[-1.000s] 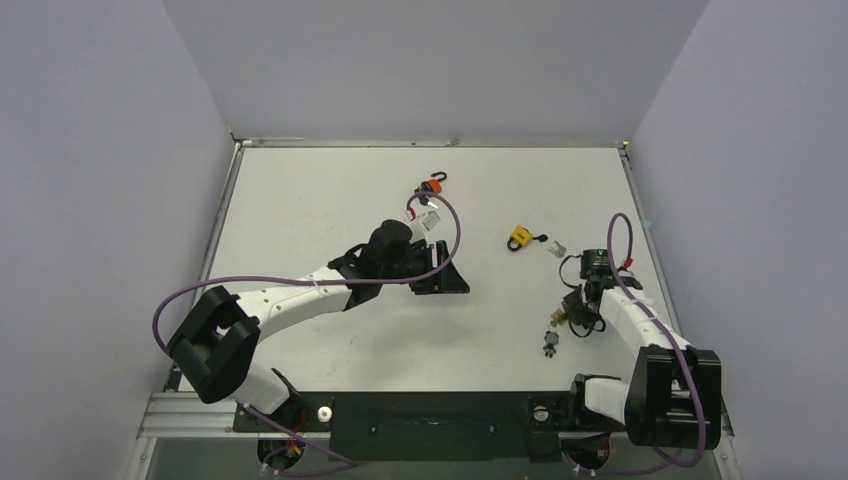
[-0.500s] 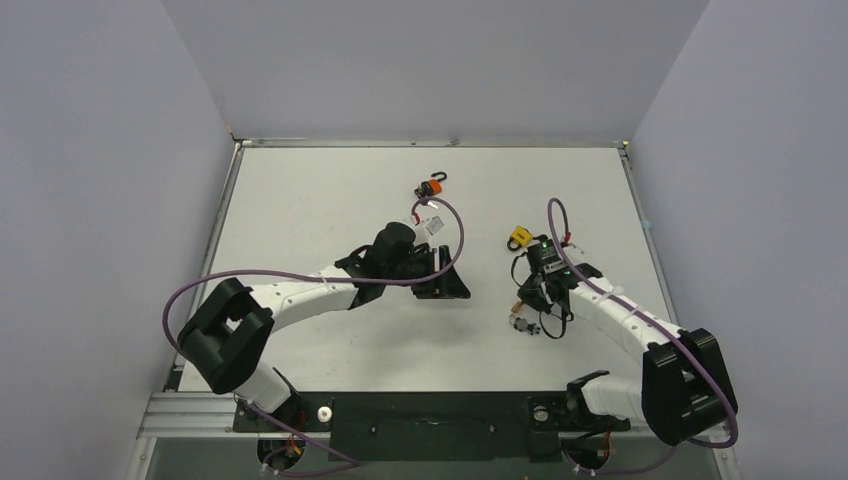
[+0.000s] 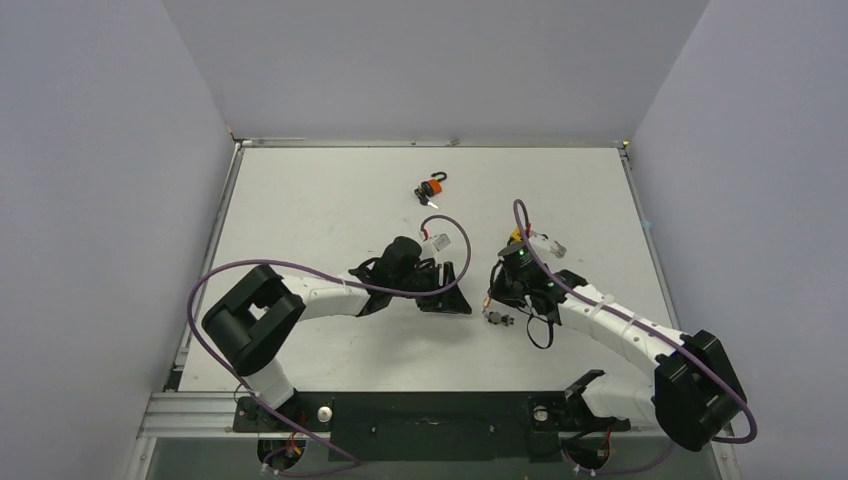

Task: Lock with the key
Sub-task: Pick up the lock from the center of the board.

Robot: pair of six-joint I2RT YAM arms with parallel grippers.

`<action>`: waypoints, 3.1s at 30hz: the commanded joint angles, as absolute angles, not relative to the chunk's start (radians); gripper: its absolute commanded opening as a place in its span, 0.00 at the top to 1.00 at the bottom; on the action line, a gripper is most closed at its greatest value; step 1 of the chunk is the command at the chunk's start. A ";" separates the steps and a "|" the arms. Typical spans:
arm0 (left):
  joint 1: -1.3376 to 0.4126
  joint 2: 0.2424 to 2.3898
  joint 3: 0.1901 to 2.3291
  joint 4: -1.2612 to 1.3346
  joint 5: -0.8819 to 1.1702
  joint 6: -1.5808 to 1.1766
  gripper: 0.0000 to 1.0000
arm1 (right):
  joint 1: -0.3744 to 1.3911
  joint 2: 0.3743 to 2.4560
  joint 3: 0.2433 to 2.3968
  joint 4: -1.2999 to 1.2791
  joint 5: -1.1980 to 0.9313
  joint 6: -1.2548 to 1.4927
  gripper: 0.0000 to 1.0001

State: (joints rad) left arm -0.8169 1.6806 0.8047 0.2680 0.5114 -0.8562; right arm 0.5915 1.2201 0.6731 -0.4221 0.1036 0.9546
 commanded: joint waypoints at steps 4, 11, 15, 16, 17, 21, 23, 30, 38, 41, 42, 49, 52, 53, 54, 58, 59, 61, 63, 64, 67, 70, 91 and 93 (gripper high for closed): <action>-0.784 1.584 0.815 0.361 0.503 -0.827 0.52 | 0.643 1.091 0.673 -0.257 -0.019 0.815 1.00; -0.626 1.357 0.872 0.192 0.598 -0.665 0.52 | 0.669 0.953 0.733 -0.255 -0.231 0.711 1.00; -0.562 1.289 1.001 0.105 0.777 -0.552 0.52 | 0.696 0.902 0.811 -0.239 -0.406 0.694 1.00; -0.554 1.286 1.026 0.088 0.804 -0.537 0.52 | 0.708 0.898 0.824 -0.229 -0.467 0.701 1.00; -0.541 1.288 1.051 0.057 0.832 -0.509 0.52 | 0.716 0.895 0.848 -0.210 -0.494 0.705 1.00; -0.529 1.290 1.178 0.042 1.016 -0.483 0.52 | 0.767 0.876 0.918 -0.143 -0.619 0.763 1.00; -0.529 1.276 1.203 0.068 1.118 -0.495 0.52 | 0.785 0.867 0.934 -0.082 -0.671 0.811 1.00; -0.532 1.190 1.192 0.452 1.274 -0.773 0.52 | 0.837 0.869 0.974 0.132 -0.777 0.955 1.00; -0.549 1.186 1.191 0.845 1.331 -1.073 0.52 | 0.919 0.921 1.033 0.282 -0.803 1.050 1.00; -0.574 1.182 1.213 0.862 1.345 -1.083 0.52 | 0.941 0.936 1.062 0.323 -0.807 1.071 1.00; -0.578 1.180 1.224 0.862 1.347 -1.081 0.52 | 0.950 0.944 1.072 0.356 -0.807 1.089 1.00; -0.627 1.161 1.259 0.862 1.355 -1.069 0.52 | 0.969 0.967 1.094 0.402 -0.814 1.123 1.00; -0.638 1.152 1.265 0.861 1.353 -1.069 0.52 | 0.969 0.962 1.094 0.393 -0.812 1.118 1.00; -0.640 1.151 1.270 0.860 1.353 -1.070 0.52 | 0.969 0.960 1.093 0.383 -0.809 1.112 1.00; -0.645 1.151 1.272 0.859 1.353 -1.071 0.52 | 0.969 0.956 1.092 0.378 -0.806 1.108 1.00; -0.659 1.148 1.287 0.845 1.352 -1.067 0.55 | 0.969 0.946 1.093 0.335 -0.794 1.082 1.00; -0.664 1.149 1.288 0.838 1.350 -1.066 0.56 | 0.969 0.944 1.091 0.330 -0.792 1.079 1.00; -0.669 1.149 1.287 0.821 1.348 -1.056 0.58 | 0.969 0.942 1.088 0.329 -0.790 1.079 1.00; -0.673 1.149 1.283 0.809 1.345 -1.048 0.60 | 0.969 0.941 1.086 0.325 -0.788 1.076 1.00; -0.673 1.150 1.280 0.805 1.344 -1.047 0.62 | 0.969 0.939 1.086 0.321 -0.787 1.074 1.00; -0.678 1.150 1.272 0.798 1.343 -1.044 0.66 | 0.969 0.936 1.085 0.316 -0.785 1.071 1.00; -0.677 1.150 1.269 0.781 1.346 -1.033 0.72 | 0.969 0.931 1.094 0.290 -0.781 1.055 1.00; -0.630 1.071 1.456 -0.142 0.686 -0.595 1.00 | 0.971 0.747 1.084 -0.158 0.063 0.530 0.20; -0.635 1.060 1.475 -0.196 0.572 -0.591 1.00 | 0.975 0.741 1.050 -0.088 0.111 0.498 0.19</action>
